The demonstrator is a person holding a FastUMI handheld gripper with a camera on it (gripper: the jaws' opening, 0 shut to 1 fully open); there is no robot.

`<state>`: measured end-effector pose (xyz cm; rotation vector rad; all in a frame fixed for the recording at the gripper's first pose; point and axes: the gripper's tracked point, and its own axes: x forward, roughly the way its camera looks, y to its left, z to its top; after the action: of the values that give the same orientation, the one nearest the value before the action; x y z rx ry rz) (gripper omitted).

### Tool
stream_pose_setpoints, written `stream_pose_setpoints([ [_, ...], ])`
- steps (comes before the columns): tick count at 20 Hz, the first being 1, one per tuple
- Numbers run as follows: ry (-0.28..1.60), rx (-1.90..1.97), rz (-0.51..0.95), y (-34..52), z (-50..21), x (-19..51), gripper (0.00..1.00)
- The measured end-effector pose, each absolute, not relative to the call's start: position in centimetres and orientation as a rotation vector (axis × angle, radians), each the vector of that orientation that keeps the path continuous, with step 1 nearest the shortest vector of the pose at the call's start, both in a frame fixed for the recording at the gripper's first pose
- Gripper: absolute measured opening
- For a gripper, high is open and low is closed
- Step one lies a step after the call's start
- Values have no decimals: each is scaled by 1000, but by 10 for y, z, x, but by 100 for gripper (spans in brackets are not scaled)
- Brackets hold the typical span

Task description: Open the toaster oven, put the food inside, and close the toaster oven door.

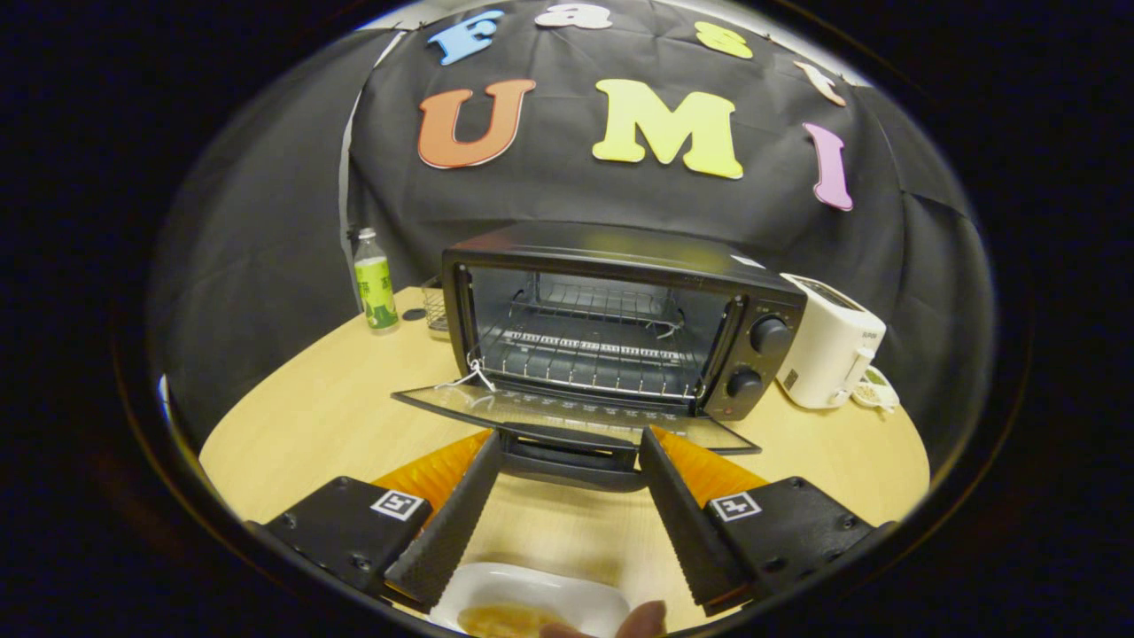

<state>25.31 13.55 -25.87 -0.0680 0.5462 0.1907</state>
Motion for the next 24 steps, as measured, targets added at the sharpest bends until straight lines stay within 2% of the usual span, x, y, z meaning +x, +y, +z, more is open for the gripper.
stream_pose_setpoints([
  [7,748,42,218,133,-306,230,100],
  [10,753,47,197,127,-308,232,100],
  [15,685,31,213,126,-283,221,100],
  [17,666,19,263,133,-269,205,99],
  [24,440,43,252,115,-238,134,100],
])
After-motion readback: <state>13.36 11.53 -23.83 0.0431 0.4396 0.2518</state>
